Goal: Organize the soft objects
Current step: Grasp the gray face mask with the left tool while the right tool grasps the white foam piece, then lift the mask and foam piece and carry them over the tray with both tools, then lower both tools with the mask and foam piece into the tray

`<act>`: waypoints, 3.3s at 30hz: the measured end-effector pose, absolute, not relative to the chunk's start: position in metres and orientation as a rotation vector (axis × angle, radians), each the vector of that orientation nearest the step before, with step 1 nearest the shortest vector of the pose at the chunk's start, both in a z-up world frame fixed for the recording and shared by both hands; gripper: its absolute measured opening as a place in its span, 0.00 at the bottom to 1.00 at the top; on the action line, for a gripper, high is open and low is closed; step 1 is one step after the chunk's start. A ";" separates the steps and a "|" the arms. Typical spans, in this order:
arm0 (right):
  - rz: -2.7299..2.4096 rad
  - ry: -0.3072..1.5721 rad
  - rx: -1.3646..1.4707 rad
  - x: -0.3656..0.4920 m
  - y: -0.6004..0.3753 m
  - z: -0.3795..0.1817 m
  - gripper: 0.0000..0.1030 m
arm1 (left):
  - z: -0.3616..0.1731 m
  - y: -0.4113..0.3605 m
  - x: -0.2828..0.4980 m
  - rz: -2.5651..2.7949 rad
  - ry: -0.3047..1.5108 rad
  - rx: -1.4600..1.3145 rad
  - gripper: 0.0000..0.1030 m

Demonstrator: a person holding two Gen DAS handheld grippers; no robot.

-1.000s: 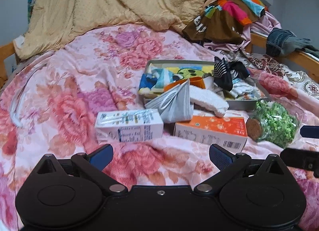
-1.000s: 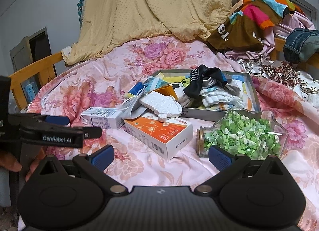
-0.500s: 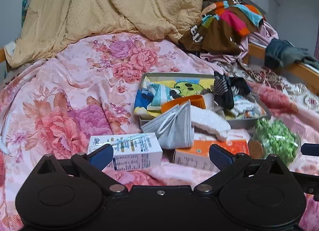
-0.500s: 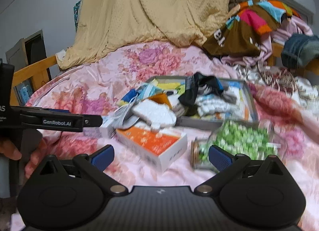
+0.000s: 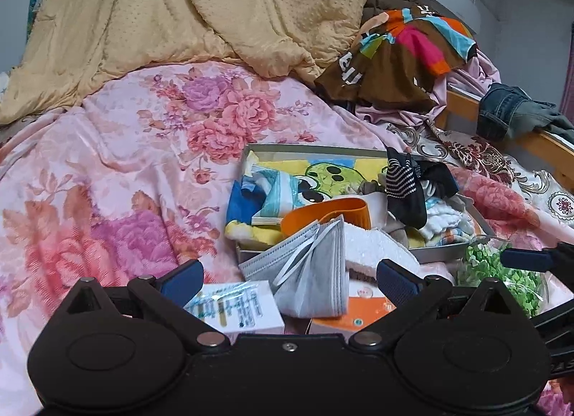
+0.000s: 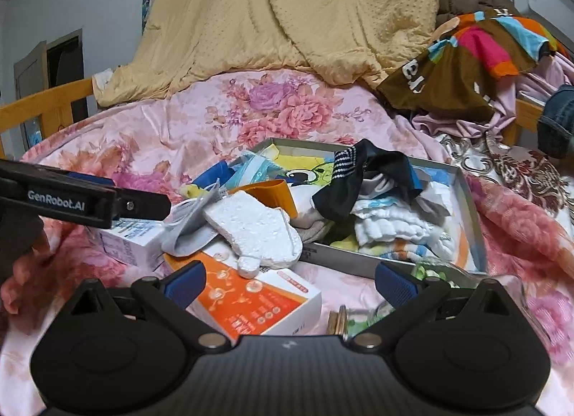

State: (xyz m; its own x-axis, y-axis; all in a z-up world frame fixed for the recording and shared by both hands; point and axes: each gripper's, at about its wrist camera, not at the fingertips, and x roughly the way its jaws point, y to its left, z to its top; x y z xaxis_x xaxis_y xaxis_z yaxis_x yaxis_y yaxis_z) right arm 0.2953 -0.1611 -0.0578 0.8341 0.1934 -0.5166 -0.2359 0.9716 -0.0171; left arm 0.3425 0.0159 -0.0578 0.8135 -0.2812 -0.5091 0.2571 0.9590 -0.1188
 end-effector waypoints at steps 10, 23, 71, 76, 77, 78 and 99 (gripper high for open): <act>0.281 0.549 -0.120 0.332 -0.143 -0.073 0.85 | -0.067 0.016 0.366 -0.355 0.598 -0.170 0.99; 0.321 0.608 -0.043 0.355 -0.153 -0.079 0.73 | -0.078 0.021 0.391 -0.408 0.643 -0.238 0.81; 0.337 0.517 0.035 0.330 -0.173 -0.046 0.60 | -0.060 0.005 0.382 -0.252 0.759 -0.196 0.00; 0.323 0.482 0.079 0.330 -0.184 -0.036 0.60 | -0.046 0.001 0.382 -0.230 0.736 -0.229 0.00; 0.321 0.476 0.086 0.330 -0.187 -0.035 0.60 | -0.042 0.000 0.381 -0.228 0.727 -0.228 0.00; 0.318 0.470 0.094 0.330 -0.190 -0.033 0.60 | -0.038 -0.002 0.381 -0.225 0.716 -0.230 0.00; 0.154 0.325 0.155 0.356 -0.240 -0.004 0.60 | 0.038 -0.036 0.417 -0.243 0.503 -0.270 0.00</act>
